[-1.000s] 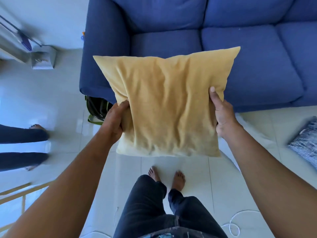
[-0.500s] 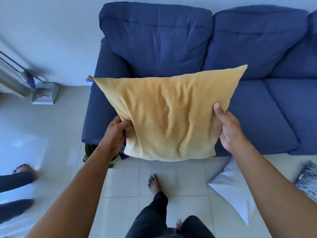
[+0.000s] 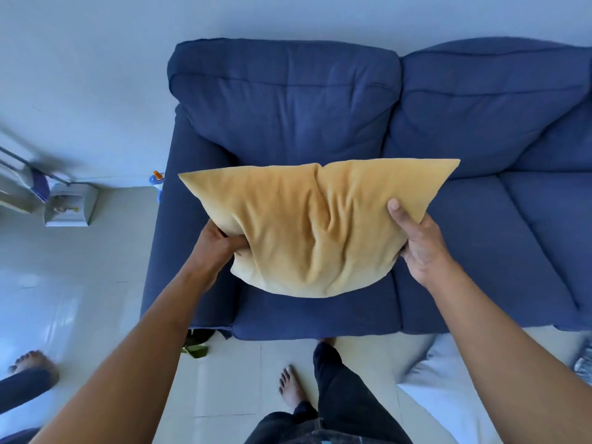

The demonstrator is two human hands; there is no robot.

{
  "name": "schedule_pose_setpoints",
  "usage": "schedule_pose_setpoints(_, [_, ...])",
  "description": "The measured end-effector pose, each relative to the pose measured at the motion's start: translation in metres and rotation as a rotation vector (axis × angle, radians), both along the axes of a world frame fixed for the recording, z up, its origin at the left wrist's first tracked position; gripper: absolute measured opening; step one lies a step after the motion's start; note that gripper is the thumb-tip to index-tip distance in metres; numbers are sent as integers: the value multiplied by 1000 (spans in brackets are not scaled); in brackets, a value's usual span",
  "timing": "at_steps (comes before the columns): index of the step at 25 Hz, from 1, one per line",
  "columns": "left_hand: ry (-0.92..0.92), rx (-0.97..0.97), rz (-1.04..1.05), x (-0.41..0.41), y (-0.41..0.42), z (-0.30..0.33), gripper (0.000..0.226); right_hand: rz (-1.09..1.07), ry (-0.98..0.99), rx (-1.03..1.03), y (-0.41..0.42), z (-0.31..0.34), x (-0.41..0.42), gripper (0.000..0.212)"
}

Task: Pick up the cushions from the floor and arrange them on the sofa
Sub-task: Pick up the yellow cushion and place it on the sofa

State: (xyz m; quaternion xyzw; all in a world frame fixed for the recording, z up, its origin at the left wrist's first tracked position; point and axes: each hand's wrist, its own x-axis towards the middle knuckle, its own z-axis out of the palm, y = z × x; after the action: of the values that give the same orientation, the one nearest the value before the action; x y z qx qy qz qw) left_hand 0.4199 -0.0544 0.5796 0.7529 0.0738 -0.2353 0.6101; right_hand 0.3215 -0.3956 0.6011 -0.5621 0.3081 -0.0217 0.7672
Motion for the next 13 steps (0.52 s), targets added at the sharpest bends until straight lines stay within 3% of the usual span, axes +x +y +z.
schedule_pose_setpoints(8, [16, 53, 48, 113, -43, -26, 73, -38, 47, 10, -33, -27, 123, 48])
schedule_pose_setpoints(13, [5, 49, 72, 181, -51, -48, 73, -56, 27, -33, -51, -52, 192, 59])
